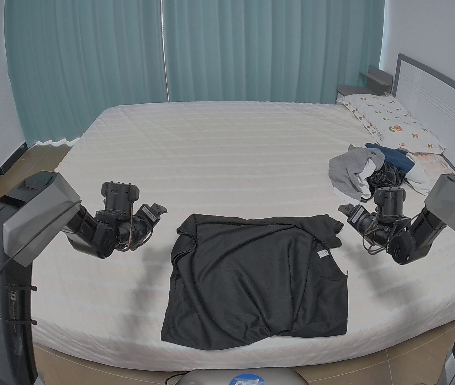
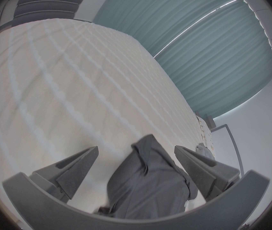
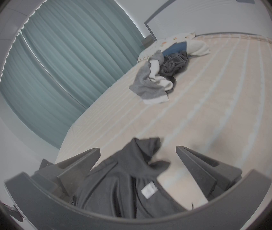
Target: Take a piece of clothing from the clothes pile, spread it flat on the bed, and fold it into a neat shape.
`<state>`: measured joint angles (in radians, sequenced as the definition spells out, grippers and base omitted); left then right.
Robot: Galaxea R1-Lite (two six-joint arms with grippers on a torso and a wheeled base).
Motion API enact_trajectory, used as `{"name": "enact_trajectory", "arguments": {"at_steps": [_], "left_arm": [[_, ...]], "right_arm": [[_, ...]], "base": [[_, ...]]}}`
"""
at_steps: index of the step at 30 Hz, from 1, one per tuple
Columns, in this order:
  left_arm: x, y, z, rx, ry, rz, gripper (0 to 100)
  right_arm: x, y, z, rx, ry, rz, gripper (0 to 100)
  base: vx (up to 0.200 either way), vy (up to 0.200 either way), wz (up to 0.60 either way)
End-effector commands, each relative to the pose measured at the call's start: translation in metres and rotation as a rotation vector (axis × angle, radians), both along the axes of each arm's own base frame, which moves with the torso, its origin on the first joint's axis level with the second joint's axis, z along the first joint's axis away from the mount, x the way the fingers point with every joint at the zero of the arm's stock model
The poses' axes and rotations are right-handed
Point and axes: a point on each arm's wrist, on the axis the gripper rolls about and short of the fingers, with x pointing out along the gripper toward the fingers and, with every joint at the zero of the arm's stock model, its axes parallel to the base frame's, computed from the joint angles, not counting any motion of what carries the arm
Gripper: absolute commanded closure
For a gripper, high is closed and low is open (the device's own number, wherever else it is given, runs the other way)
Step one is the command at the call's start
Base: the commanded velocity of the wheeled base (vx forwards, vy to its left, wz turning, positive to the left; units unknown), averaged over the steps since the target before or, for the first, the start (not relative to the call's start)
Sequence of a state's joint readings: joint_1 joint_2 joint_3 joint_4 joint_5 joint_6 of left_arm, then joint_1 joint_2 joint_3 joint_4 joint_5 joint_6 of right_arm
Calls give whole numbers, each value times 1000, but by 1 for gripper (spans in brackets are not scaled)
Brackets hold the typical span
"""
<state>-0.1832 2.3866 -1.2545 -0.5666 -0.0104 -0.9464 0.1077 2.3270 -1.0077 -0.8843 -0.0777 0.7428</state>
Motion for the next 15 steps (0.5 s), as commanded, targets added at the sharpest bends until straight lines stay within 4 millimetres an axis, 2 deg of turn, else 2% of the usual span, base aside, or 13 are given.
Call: {"name": "enact_trajectory", "arguments": {"at_steps": [1, 7, 8, 15], "left_arm": [[-64, 7, 44, -71, -56, -90, 0], [-98, 6, 27, -115, 3, -94, 0], [-98, 6, 27, -115, 3, -94, 0], [-114, 3, 5, -218, 50, -112, 0]], "right_arm": [[-58, -5, 8, 83, 60, 28, 0], [-84, -7, -12, 127, 92, 97, 0], [-84, -7, -12, 127, 92, 97, 0], [-84, -9, -47, 164, 153, 125, 0]], "base": [[0, 0, 0], [0, 0, 0], [0, 0, 0], [0, 0, 0]]}}
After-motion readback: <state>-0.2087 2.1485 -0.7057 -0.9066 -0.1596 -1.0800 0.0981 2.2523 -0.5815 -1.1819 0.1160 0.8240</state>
